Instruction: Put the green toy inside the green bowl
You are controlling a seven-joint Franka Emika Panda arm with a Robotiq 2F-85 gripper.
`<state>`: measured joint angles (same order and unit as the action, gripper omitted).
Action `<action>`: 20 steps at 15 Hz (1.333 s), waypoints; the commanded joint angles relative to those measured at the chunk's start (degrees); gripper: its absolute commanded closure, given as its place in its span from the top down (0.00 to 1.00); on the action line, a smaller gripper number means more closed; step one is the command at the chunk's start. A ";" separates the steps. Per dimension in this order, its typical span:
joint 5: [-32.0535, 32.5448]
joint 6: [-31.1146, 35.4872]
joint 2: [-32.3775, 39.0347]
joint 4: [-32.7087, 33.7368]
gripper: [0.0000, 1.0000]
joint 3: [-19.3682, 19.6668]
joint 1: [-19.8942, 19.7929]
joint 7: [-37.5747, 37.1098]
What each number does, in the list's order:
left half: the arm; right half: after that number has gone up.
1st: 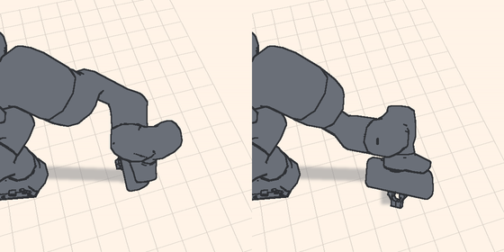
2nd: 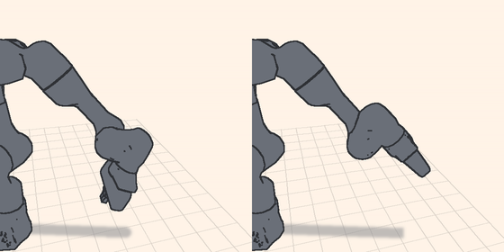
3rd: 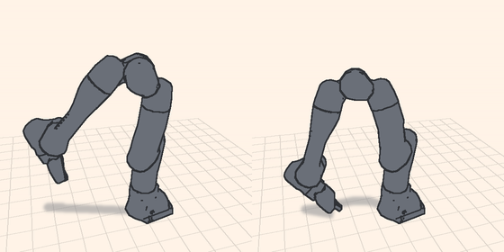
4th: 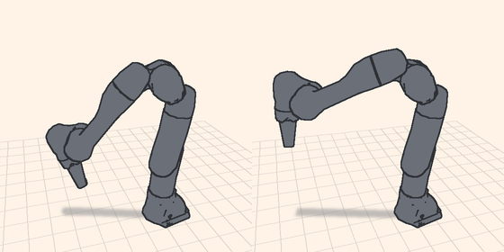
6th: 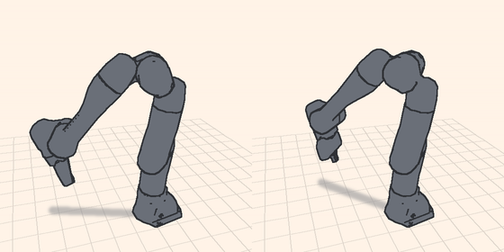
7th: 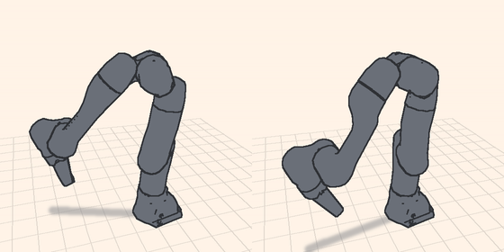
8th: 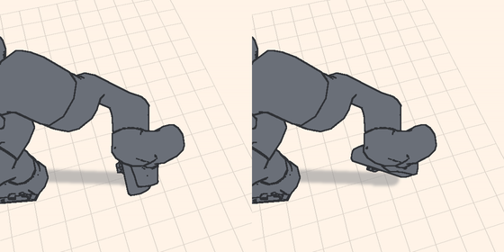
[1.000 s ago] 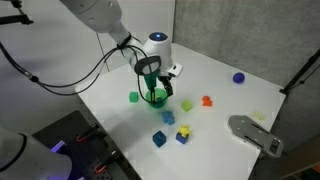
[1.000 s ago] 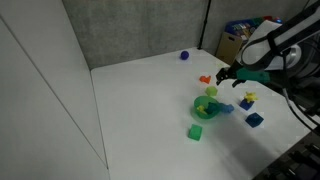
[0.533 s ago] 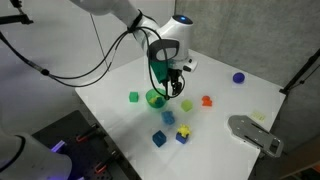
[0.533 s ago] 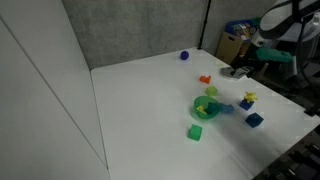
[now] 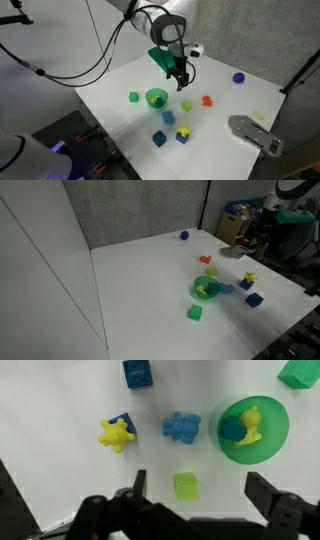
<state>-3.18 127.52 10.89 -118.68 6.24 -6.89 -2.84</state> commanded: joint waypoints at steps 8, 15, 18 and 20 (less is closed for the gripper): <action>5.23 0.95 -14.90 -9.46 1.00 0.22 -0.08 11.47; 4.08 -3.70 -25.43 -15.66 1.00 1.04 0.27 14.58; 3.07 -11.09 -28.77 -15.19 1.00 1.40 0.53 14.88; 2.00 -14.23 -30.62 -14.72 1.00 1.26 0.58 12.86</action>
<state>0.71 117.50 -16.12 -133.18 6.75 -6.89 10.19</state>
